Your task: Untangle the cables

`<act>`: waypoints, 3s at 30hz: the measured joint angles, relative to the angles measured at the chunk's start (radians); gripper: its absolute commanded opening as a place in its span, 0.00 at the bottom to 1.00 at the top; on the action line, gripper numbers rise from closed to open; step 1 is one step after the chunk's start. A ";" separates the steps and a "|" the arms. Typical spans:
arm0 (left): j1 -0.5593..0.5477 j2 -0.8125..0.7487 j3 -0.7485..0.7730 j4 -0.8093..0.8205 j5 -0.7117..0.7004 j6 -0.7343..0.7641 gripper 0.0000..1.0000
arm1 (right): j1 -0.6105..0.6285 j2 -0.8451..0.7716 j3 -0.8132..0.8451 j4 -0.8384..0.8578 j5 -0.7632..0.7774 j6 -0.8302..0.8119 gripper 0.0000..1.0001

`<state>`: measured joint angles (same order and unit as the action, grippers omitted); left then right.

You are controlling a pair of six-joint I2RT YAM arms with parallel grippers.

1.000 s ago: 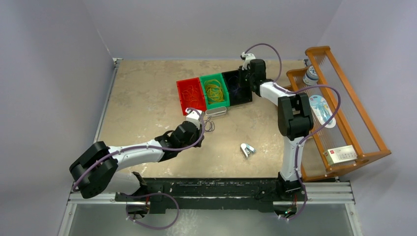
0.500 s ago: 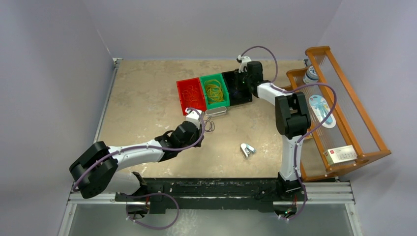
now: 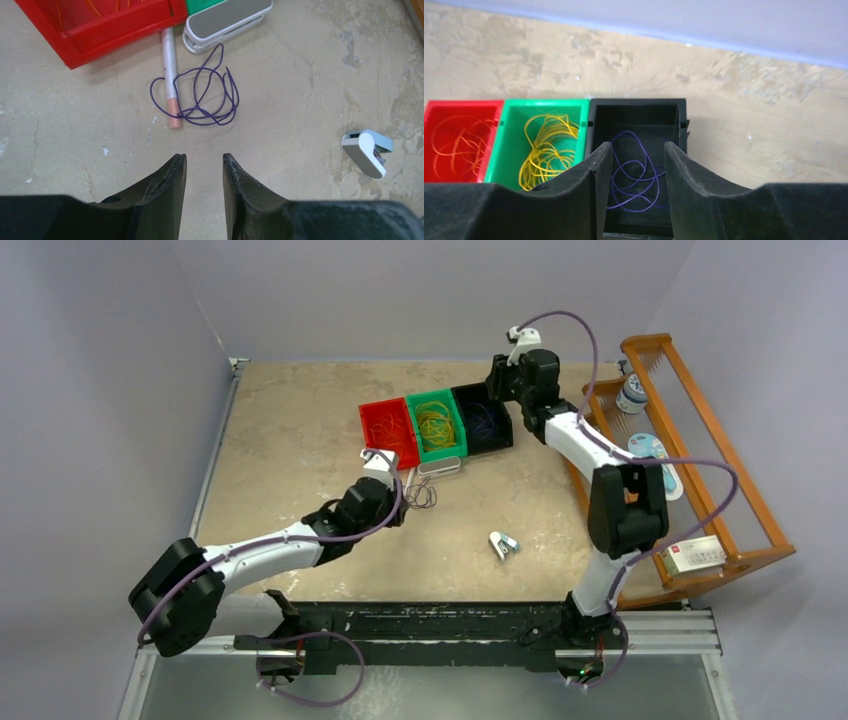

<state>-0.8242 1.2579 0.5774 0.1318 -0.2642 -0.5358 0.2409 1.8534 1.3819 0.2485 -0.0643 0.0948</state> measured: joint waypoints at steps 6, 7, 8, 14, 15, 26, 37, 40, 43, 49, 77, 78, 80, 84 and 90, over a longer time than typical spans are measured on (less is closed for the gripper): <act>0.034 -0.001 0.057 -0.055 0.011 0.002 0.33 | 0.000 -0.187 -0.138 0.086 0.047 0.043 0.48; 0.037 0.006 0.076 -0.063 0.018 0.005 0.33 | 0.000 -0.220 -0.174 0.097 0.048 0.054 0.47; 0.039 0.018 0.096 -0.072 0.024 0.006 0.33 | 0.000 -0.247 -0.200 0.103 0.047 0.064 0.48; 0.040 0.125 0.199 -0.097 0.072 0.026 0.33 | 0.000 -0.372 -0.364 0.132 -0.006 0.117 0.47; 0.040 0.148 0.213 -0.100 0.079 0.030 0.32 | 0.000 -0.385 -0.394 0.134 -0.013 0.124 0.47; 0.042 0.370 0.336 -0.115 0.092 0.092 0.30 | 0.000 -0.441 -0.547 0.138 -0.091 0.182 0.45; 0.043 0.432 0.391 -0.124 0.018 0.154 0.29 | 0.000 -0.466 -0.551 0.139 -0.116 0.185 0.45; 0.043 0.439 0.401 -0.124 0.005 0.163 0.29 | 0.000 -0.466 -0.551 0.139 -0.121 0.185 0.45; 0.044 0.454 0.404 -0.120 0.003 0.164 0.29 | 0.000 -0.466 -0.551 0.139 -0.137 0.185 0.44; 0.046 0.503 0.406 -0.110 0.003 0.171 0.22 | 0.000 -0.466 -0.551 0.139 -0.151 0.185 0.44; 0.053 0.193 0.423 -0.210 0.180 0.179 0.00 | 0.002 -0.668 -0.806 0.368 -0.299 0.265 0.71; 0.053 0.182 0.423 -0.222 0.196 0.180 0.00 | 0.005 -0.666 -0.819 0.398 -0.331 0.272 0.71; 0.053 0.165 0.428 -0.244 0.232 0.180 0.00 | 0.020 -0.653 -0.839 0.436 -0.377 0.283 0.70; 0.053 0.147 0.448 -0.288 0.303 0.190 0.00 | 0.094 -0.608 -0.869 0.507 -0.448 0.292 0.68; 0.053 0.136 0.477 -0.324 0.396 0.218 0.00 | 0.176 -0.547 -0.891 0.615 -0.491 0.325 0.65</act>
<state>-0.7715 1.3937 1.0542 -0.1925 0.1314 -0.3180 0.4168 1.3064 0.4908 0.8631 -0.5549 0.4202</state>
